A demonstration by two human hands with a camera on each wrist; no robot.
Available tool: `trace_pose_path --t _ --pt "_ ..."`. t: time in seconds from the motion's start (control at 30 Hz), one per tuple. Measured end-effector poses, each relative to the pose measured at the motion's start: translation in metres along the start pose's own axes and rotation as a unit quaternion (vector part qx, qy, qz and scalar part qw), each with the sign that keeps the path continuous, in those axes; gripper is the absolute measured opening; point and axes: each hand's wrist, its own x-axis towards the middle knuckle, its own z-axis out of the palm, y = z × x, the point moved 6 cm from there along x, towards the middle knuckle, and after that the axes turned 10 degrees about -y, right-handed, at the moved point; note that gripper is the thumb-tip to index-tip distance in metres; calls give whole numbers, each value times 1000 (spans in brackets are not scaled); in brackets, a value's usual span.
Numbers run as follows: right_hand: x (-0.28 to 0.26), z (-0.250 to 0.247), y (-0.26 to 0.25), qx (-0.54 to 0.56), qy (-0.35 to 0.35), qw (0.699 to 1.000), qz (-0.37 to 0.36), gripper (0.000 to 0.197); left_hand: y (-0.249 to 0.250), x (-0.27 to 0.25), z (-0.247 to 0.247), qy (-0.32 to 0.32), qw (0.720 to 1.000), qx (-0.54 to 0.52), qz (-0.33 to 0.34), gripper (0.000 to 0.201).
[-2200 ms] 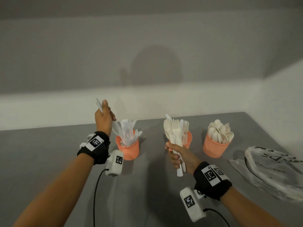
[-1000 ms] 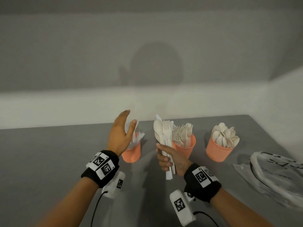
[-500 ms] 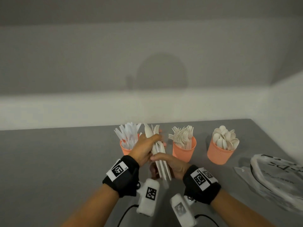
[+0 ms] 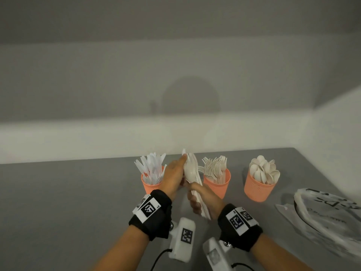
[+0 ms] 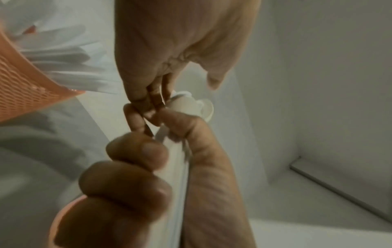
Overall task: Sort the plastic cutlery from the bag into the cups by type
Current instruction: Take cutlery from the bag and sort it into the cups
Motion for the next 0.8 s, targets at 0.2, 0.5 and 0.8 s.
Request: trace_pose_path --t 0.2,0.5,0.8 --pt "-3 -1 1 37 -82 996 24 21 -7 -3 -18 -2 997 -73 30 14" --pt "-8 1 2 -3 -90 996 -6 33 -9 -8 -26 30 997 -62 27 19" --pt "-14 3 2 -44 -84 995 36 23 -22 -9 -18 32 998 -45 4 13"
